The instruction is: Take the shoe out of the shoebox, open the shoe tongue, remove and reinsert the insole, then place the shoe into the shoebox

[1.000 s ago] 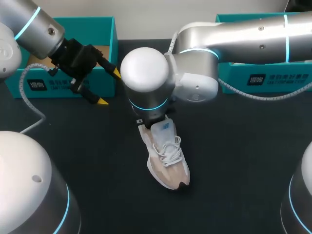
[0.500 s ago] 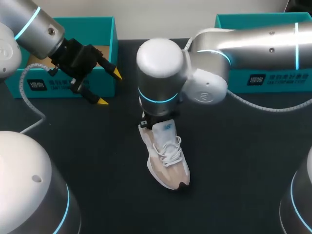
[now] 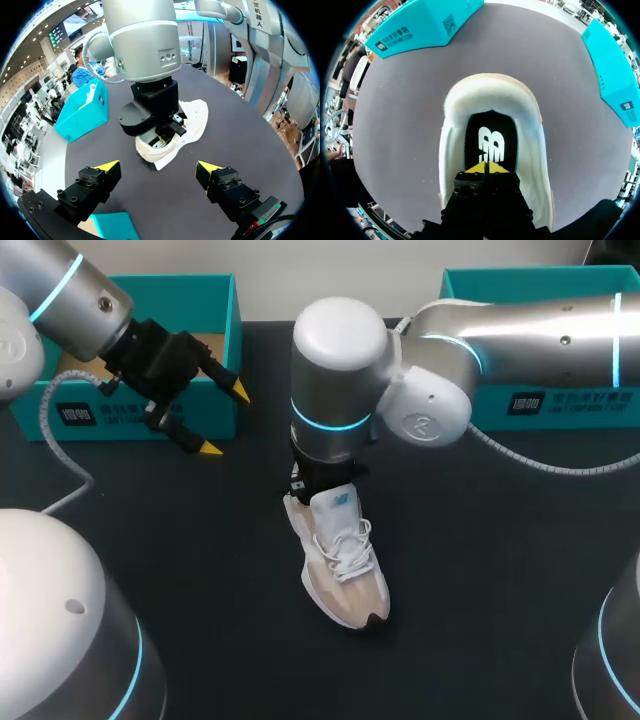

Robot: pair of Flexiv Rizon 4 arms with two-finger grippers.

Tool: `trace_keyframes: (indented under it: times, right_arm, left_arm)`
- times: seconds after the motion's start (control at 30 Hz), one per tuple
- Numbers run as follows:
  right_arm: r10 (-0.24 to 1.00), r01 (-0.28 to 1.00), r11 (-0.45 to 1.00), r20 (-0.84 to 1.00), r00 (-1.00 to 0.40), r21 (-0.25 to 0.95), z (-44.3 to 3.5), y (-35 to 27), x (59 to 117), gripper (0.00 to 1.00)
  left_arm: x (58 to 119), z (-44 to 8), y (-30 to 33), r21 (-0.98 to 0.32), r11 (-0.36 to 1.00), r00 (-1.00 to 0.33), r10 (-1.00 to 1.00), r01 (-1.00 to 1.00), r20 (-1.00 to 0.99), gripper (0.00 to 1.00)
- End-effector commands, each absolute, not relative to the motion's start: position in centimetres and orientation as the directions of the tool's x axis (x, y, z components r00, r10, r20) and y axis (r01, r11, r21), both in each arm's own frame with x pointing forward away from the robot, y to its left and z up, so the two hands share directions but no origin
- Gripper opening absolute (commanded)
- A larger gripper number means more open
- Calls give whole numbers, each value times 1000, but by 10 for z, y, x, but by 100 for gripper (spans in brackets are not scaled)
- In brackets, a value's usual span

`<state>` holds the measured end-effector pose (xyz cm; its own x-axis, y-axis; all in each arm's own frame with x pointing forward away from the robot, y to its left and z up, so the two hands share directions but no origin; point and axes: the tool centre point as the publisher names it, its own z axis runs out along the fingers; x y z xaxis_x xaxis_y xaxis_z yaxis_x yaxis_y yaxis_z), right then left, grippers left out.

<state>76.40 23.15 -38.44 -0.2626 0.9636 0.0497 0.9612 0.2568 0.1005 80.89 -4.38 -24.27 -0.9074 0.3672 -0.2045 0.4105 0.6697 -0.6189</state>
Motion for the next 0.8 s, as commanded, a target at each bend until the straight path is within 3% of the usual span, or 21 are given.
trace_keyframes:
  times: [0.03, 0.17, 0.47, 0.8]
  right_arm:
    - [960, 962, 272, 63, -274, 35, -356, 220, 763, 0]
    - [952, 952, 294, 115, -283, -86, -342, 216, 756, 0]
    - [932, 908, 347, 193, -307, -234, -338, 208, 731, 0]
    - [925, 888, 379, 132, -356, -259, -337, 206, 730, 0]
  left_arm:
    - [809, -242, -44, -617, 672, -907, 368, 411, -204, 100]
    - [809, -242, -44, -617, 672, -907, 368, 411, -204, 100]
    - [809, -242, -44, -617, 672, -907, 368, 411, -204, 100]
    - [809, -242, -44, -617, 672, -907, 368, 411, -204, 100]
